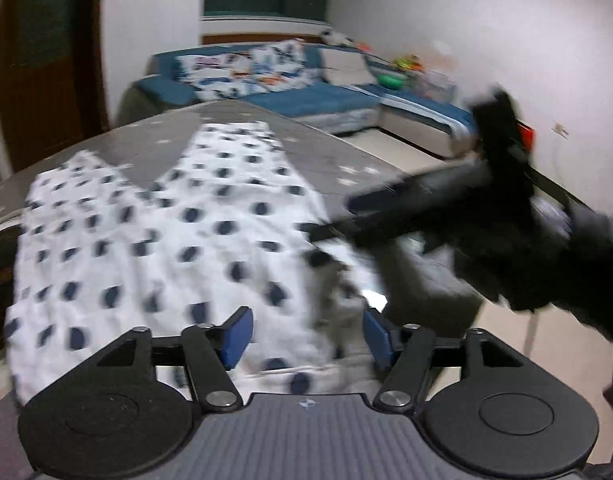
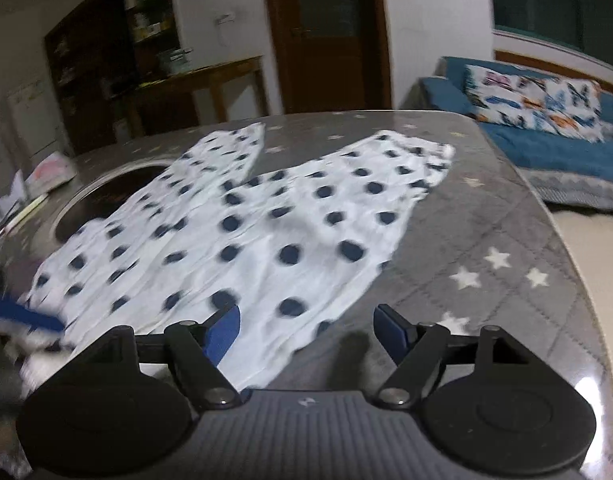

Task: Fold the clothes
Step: 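Move the right gripper over the flattened pants toward the waistband, then grasp a polka-dot pants leg with the right gripper and lift it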

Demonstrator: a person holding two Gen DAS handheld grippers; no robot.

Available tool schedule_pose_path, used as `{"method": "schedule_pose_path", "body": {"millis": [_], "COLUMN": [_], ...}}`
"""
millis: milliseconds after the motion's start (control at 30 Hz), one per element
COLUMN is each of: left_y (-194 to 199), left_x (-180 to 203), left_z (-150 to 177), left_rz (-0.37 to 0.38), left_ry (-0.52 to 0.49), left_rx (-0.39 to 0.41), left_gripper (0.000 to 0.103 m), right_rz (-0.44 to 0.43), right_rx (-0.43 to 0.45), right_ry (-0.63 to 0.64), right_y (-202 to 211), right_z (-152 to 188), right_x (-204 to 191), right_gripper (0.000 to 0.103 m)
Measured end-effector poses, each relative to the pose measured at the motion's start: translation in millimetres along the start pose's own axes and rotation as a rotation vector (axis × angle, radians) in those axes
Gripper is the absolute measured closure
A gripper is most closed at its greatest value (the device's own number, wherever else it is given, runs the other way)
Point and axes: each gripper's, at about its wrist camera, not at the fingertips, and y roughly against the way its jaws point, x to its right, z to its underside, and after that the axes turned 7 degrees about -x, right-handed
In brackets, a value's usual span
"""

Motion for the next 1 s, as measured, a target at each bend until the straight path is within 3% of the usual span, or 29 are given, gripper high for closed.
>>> {"method": "schedule_pose_path", "body": {"millis": [267,467,533,600,833,1000], "left_y": [-29.9,-48.4,-47.5,-45.3,-32.6,-23.4], "left_x": [25.0,13.4,6.6,-2.4,-22.1,-34.9], "left_z": [1.2,0.4,-2.7,-6.6,-16.1,-20.2], "left_rz": [-0.059,-0.042,-0.031,0.000,0.066,0.087], "left_ry": [-0.115,-0.088,-0.068,-0.031,0.050,0.090], "left_rx": [-0.027,-0.066,-0.067,-0.065,-0.040,-0.015], "left_gripper": [0.037,0.066,0.083,0.087,0.088,0.088], "right_rz": [0.028,0.061,0.081,0.099,0.167,0.231], "right_rx": [-0.004,-0.004,-0.007,-0.016,-0.018,-0.039], "right_ry": [-0.086,-0.145,-0.176,-0.193,-0.235,-0.245], "right_y": [-16.1,-41.8,-56.4,-71.5,-125.8,-157.4], "right_z": [-32.2,-72.2,-89.5,-103.9,-148.6,-166.6], "right_x": [34.0,62.4,75.7,86.2,113.5,120.4], "right_gripper": [0.029,0.038,0.042,0.047,0.056,0.072]}}
